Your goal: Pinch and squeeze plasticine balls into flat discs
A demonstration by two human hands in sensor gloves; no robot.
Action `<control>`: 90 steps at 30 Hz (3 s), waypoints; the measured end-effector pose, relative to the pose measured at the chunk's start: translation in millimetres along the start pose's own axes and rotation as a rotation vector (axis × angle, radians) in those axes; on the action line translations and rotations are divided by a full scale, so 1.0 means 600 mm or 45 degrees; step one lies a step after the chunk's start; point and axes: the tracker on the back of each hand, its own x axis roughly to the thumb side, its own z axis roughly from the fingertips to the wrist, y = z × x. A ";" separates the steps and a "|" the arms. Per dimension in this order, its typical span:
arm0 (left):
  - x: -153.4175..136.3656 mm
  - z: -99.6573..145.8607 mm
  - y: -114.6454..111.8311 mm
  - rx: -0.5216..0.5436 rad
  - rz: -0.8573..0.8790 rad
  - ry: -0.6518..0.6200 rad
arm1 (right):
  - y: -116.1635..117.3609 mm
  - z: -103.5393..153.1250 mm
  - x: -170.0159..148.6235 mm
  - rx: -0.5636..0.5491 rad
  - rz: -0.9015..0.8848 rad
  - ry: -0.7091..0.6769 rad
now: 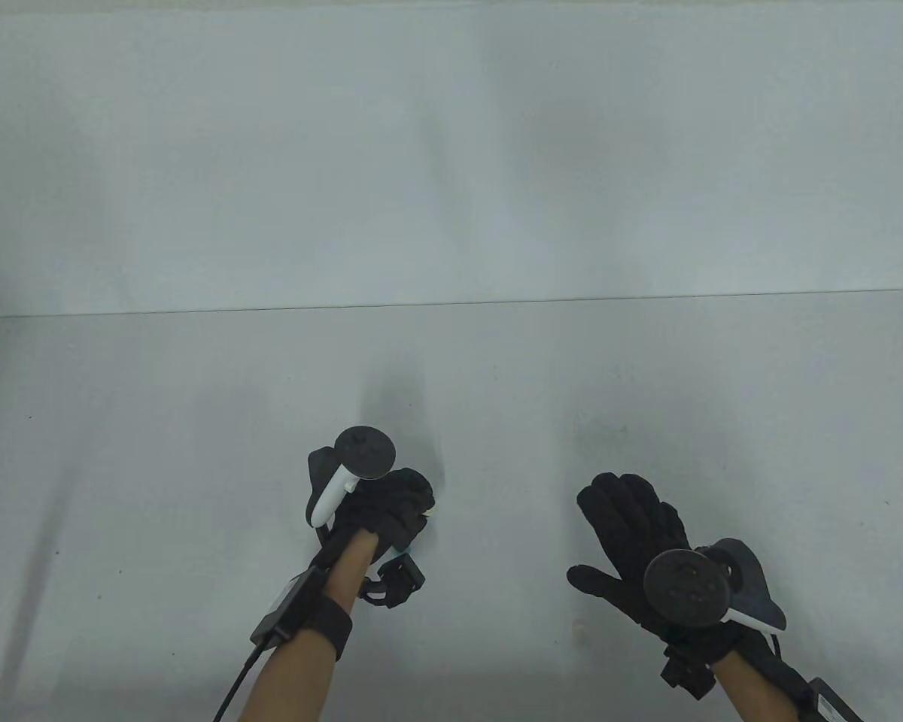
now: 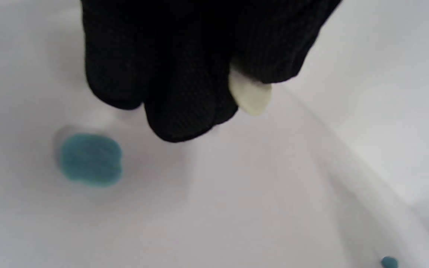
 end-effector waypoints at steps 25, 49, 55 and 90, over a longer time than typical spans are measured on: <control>0.061 -0.037 -0.056 -0.002 -0.766 -0.035 | -0.001 -0.001 0.001 -0.001 0.000 -0.006; 0.073 0.058 -0.016 0.305 -0.771 -0.221 | 0.000 0.000 0.001 -0.001 0.000 -0.002; 0.083 0.152 -0.004 0.413 -0.710 -0.452 | -0.001 -0.001 -0.001 0.005 0.000 0.010; 0.042 0.247 -0.032 0.466 -0.594 -0.618 | 0.099 -0.049 0.028 0.615 0.345 -0.060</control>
